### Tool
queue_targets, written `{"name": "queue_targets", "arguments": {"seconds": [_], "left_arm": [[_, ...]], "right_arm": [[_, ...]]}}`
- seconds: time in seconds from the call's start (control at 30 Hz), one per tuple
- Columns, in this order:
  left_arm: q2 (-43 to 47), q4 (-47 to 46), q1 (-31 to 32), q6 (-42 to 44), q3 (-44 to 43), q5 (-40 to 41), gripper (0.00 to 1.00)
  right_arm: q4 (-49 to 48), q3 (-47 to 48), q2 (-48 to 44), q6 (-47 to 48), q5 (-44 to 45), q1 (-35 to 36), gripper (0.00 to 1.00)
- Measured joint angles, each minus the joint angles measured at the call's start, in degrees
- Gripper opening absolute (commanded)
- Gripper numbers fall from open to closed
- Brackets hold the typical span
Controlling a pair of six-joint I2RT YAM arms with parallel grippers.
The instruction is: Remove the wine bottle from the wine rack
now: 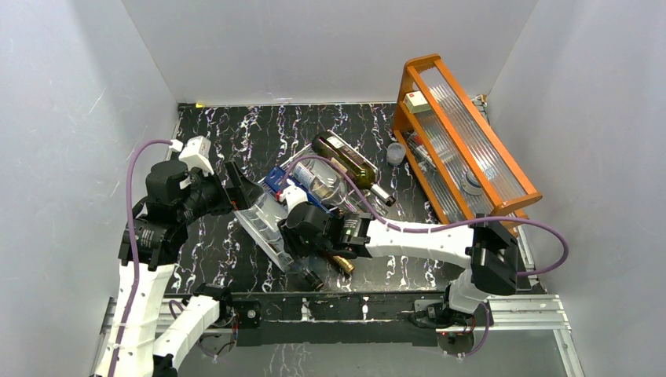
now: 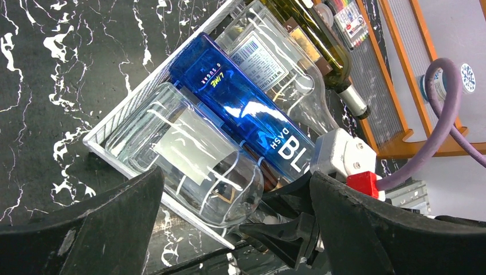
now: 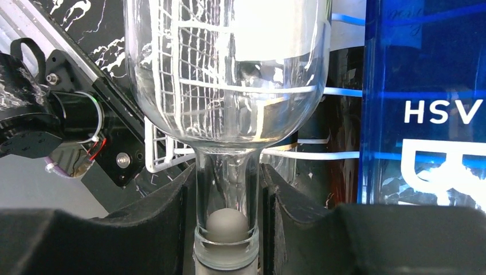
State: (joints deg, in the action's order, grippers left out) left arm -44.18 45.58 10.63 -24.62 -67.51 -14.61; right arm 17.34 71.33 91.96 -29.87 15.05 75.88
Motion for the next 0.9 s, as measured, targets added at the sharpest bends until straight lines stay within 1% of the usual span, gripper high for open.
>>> {"name": "queue_targets", "arguments": {"seconds": [0.23,0.5,0.67,0.73,0.83,0.9], "left_arm": [[0.0,0.11,0.0,1.88,0.0,-0.63,0.98],[2.25,-1.01,0.0,7.32,0.22,-3.26,0.98],[7.1,-4.15,0.0,11.67,3.04,-5.38,0.98],[9.18,-5.16,0.02,14.23,4.63,-7.1,0.98],[10.73,-6.14,0.26,19.37,6.64,-11.15,0.98],[10.82,-6.86,0.79,24.65,8.37,-15.76,0.98]], "right_arm": [[1.77,0.0,-1.64,-1.92,-1.4,-0.2,0.18],[3.26,0.48,-3.32,-5.99,-9.68,-3.98,0.16],[4.31,2.12,-3.32,-9.73,-18.18,-8.41,0.16],[4.76,2.67,-3.32,-11.32,-20.96,-9.92,0.18],[5.18,3.37,-3.32,-13.84,-24.87,-12.2,0.24],[5.18,3.63,-3.32,-15.41,-27.06,-13.44,0.26]]}}
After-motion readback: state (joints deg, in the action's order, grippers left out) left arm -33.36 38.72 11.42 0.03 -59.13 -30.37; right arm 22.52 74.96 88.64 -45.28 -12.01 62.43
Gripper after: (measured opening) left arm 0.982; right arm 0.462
